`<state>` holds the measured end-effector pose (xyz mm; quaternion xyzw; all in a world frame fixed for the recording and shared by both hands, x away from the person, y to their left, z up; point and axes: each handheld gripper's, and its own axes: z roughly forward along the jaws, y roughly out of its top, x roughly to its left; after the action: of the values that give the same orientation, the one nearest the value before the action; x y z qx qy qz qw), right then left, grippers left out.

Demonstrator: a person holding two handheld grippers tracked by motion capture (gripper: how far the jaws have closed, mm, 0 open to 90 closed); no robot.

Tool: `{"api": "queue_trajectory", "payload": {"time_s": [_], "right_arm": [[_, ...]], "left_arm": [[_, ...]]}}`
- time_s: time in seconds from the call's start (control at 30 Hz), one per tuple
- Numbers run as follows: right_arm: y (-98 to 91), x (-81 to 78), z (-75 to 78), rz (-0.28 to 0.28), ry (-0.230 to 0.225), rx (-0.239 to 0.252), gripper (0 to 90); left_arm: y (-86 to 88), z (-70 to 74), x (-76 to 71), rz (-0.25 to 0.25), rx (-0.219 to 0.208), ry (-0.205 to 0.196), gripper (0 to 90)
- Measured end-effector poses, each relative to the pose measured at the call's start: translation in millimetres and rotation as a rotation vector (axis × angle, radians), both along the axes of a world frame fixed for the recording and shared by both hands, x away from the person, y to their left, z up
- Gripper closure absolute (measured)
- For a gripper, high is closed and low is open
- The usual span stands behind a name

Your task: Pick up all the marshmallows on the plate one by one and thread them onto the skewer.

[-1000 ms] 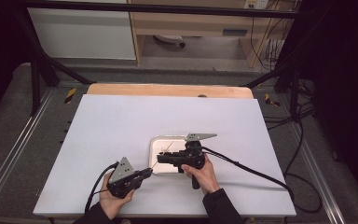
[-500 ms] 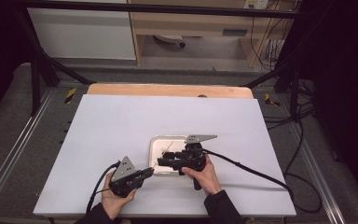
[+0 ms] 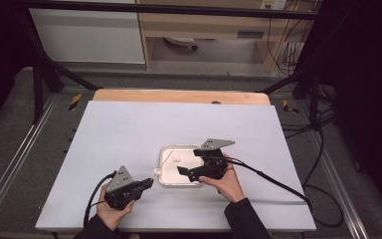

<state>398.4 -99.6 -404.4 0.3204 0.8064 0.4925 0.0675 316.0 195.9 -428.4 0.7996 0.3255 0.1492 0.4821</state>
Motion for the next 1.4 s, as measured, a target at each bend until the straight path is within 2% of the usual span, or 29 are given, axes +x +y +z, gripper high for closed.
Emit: {"api": "queue_trajectory", "payload": {"time_s": [0.13, 0.37, 0.5, 0.6, 0.7, 0.8, 0.9, 1.03, 1.17, 1.3, 1.4], "right_arm": [[0.4, 7.3, -3.7, -0.031, -0.002, -0.054, 7.7], [2.3, 18.5, -9.1, -0.069, 0.018, -0.074, 3.9], [4.7, 24.7, -11.5, -0.083, 0.006, -0.093, 2.3], [11.9, 28.1, -11.7, -0.085, -0.002, -0.146, 0.9], [20.8, 31.5, -12.4, -0.077, -0.007, -0.163, 0.7], [28.9, 36.1, -15.6, -0.083, 0.009, -0.185, 1.4], [37.6, 40.3, -19.1, -0.066, 0.006, -0.226, 5.1], [47.3, 46.6, -23.1, -0.050, 0.016, -0.253, 12.3], [51.7, 51.9, -27.6, -0.030, 0.015, -0.246, 23.8], [51.2, 57.0, -32.5, -0.027, 0.012, -0.276, 34.0], [52.1, 58.4, -35.0, -0.022, 0.016, -0.268, 41.1]], "left_arm": [[5.6, -0.1, 0.9, 0.005, 0.009, 0.009, 88.4], [10.3, -0.6, 2.7, 0.015, 0.009, 0.017, 88.4], [10.8, -1.2, 3.7, 0.018, 0.009, 0.022, 88.4], [11.6, -1.0, 4.2, 0.020, 0.008, 0.022, 88.4], [12.5, -0.5, 4.2, 0.023, 0.007, 0.020, 88.4], [12.8, -0.4, 4.4, 0.023, 0.006, 0.020, 88.4], [13.2, -0.5, 5.0, 0.023, 0.005, 0.021, 88.4], [13.4, -0.7, 5.1, 0.022, 0.006, 0.020, 88.4], [12.9, -1.0, 5.3, 0.019, 0.010, 0.022, 88.4], [12.8, -1.1, 5.4, 0.019, 0.010, 0.022, 88.4], [12.2, -1.2, 5.2, 0.017, 0.010, 0.022, 88.4]]}}
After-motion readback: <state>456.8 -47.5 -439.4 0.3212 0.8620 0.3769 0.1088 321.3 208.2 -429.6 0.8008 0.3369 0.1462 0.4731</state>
